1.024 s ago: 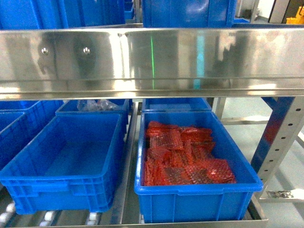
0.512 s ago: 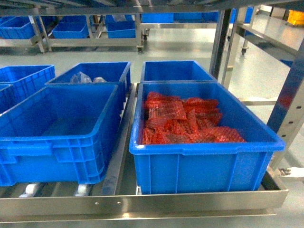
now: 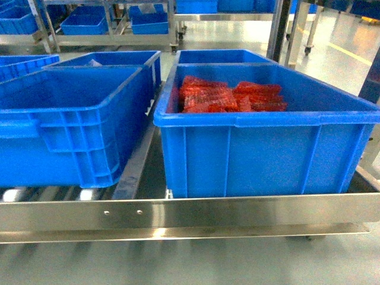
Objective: Pick blue part to blue bin on bottom shelf
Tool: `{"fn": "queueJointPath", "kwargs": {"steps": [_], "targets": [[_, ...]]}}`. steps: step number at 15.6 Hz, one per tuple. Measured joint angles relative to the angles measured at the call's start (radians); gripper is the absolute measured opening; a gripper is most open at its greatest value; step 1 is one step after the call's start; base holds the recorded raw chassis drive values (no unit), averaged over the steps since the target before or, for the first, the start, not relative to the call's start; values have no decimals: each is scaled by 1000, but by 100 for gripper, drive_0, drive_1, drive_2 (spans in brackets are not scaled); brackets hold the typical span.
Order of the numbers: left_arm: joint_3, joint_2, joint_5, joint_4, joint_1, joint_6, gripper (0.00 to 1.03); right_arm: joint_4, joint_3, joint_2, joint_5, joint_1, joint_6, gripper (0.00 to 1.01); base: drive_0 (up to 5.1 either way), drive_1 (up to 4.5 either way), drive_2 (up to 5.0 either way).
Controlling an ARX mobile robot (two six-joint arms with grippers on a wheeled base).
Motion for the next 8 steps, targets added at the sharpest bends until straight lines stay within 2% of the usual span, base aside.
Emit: {"fn": "queueJointPath", "kwargs": {"steps": [8], "targets": [[-2, 0, 0, -1, 0, 0, 44, 0, 0, 0, 0, 0, 0, 98, 0, 0, 0]]}}
